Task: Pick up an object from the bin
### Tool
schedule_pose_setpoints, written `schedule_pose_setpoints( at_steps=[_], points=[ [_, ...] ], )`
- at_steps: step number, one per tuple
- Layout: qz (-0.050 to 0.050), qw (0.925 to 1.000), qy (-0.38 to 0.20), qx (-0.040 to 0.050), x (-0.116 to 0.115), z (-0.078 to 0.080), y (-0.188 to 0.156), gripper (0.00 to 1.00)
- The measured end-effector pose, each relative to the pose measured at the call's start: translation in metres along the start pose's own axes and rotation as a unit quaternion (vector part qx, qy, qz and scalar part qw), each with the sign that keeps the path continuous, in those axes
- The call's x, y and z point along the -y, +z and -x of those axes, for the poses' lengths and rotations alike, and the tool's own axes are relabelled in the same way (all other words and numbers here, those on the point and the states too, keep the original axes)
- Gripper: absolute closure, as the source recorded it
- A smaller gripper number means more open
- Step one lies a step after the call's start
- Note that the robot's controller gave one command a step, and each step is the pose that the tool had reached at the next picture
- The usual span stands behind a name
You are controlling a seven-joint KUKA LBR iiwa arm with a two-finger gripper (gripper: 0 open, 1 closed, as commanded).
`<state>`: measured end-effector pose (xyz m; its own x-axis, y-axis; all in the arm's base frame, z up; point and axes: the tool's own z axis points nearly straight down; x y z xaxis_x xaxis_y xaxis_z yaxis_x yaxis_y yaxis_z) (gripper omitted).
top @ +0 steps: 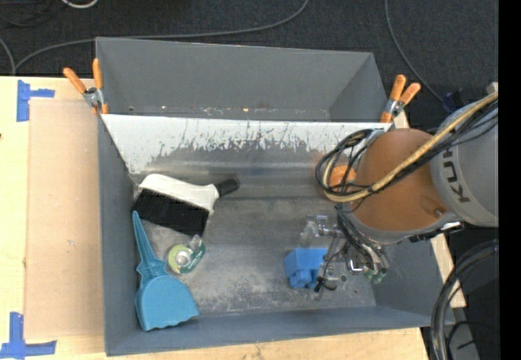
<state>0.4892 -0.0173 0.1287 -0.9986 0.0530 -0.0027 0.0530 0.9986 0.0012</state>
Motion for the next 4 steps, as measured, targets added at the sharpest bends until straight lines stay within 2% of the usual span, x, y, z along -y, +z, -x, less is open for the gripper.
schedule_pose_setpoints(
  at_steps=[1, 2, 3, 4],
  points=[
    [0.0, 0.9999, -0.014, -0.0053, -0.001, 0.0, 0.061, 0.0],
    [0.0, 0.9983, 0.058, 0.0013, 0.012, -0.006, 0.059, 0.0],
    [0.0, 0.9999, -0.013, -0.0035, 0.0, 0.001, 0.058, 1.0],
    [0.0, 0.9999, -0.013, -0.0035, 0.0, 0.001, 0.058, 1.0]
  ],
)
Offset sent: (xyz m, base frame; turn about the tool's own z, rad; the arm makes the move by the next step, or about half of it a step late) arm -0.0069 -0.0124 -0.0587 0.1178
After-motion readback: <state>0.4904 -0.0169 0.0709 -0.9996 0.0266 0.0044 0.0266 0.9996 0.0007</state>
